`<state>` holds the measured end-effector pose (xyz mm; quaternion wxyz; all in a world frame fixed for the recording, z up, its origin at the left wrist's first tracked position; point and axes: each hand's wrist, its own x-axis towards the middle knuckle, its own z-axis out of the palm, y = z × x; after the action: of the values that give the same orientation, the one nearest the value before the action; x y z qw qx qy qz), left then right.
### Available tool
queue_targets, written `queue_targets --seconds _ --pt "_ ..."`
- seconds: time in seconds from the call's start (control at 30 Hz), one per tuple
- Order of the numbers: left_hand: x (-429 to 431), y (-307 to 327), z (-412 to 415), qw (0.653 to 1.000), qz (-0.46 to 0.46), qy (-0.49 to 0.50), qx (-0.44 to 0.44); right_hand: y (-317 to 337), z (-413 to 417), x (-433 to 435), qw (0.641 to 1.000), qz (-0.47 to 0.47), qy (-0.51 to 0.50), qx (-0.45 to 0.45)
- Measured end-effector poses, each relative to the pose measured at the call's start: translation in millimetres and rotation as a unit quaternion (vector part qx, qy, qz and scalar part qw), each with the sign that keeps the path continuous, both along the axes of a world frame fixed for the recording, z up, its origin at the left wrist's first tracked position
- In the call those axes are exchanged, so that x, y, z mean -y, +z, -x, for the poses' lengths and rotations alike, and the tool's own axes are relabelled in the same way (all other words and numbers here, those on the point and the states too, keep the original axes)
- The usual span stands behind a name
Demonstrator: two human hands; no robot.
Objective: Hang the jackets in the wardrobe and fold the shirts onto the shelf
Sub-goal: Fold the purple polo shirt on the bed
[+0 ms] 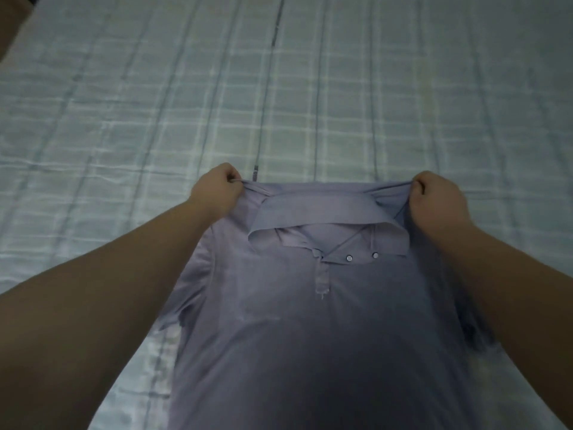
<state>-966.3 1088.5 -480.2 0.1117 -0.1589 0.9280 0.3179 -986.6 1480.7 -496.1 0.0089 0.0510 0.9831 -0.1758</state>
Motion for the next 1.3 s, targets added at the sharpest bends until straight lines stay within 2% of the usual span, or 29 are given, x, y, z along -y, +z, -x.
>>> queue_targets --seconds 0.2,0.37,0.43,0.5,0.57,0.63,0.7,0.77,0.83,0.93,1.3 --pt "-2.8 -40.6 19.4 0.993 0.111 -0.012 -0.02 -42.8 20.5 1.5 0.997 -0.058 0.004 -0.04" --pt "-8.1 -47.5 24.1 0.991 0.131 -0.02 -0.026 -46.2 16.5 9.8 0.994 -0.1 -0.032 -0.024" --pt "-5.3 -45.8 23.4 0.988 0.149 -0.03 -0.019 -41.7 13.6 9.0 0.995 -0.084 -0.039 -0.03" --pt "-5.0 -36.0 25.4 0.988 0.137 -0.05 -0.052 -27.8 15.3 9.7 0.997 -0.009 -0.047 -0.053" --pt "-14.0 -20.4 25.1 0.986 0.065 -0.101 -0.116 -10.3 13.4 19.4 0.991 0.075 -0.007 -0.107" --pt "-34.4 -8.2 16.2 0.965 0.024 -0.21 -0.155 2.8 3.4 38.9 0.982 0.107 0.092 -0.126" --pt "-57.2 -9.3 -1.8 0.927 0.075 -0.339 -0.144 5.0 -13.0 59.9 0.975 0.07 0.194 -0.078" --pt "-71.5 -20.9 -23.2 0.897 0.15 -0.405 -0.096 -4.5 -29.8 70.5 0.965 -0.02 0.262 -0.021" --pt "-75.7 -33.4 -41.6 0.884 0.206 -0.414 -0.07 -17.0 -43.2 69.2 0.953 -0.098 0.287 0.018" --pt "-72.7 -47.6 -57.1 0.883 0.24 -0.396 -0.077 -35.6 -57.1 54.4 0.947 -0.151 0.279 0.047" --pt "-70.2 -74.2 -61.0 0.918 0.198 -0.338 -0.057 -52.1 -58.9 57.3 0.955 -0.144 0.252 0.066"
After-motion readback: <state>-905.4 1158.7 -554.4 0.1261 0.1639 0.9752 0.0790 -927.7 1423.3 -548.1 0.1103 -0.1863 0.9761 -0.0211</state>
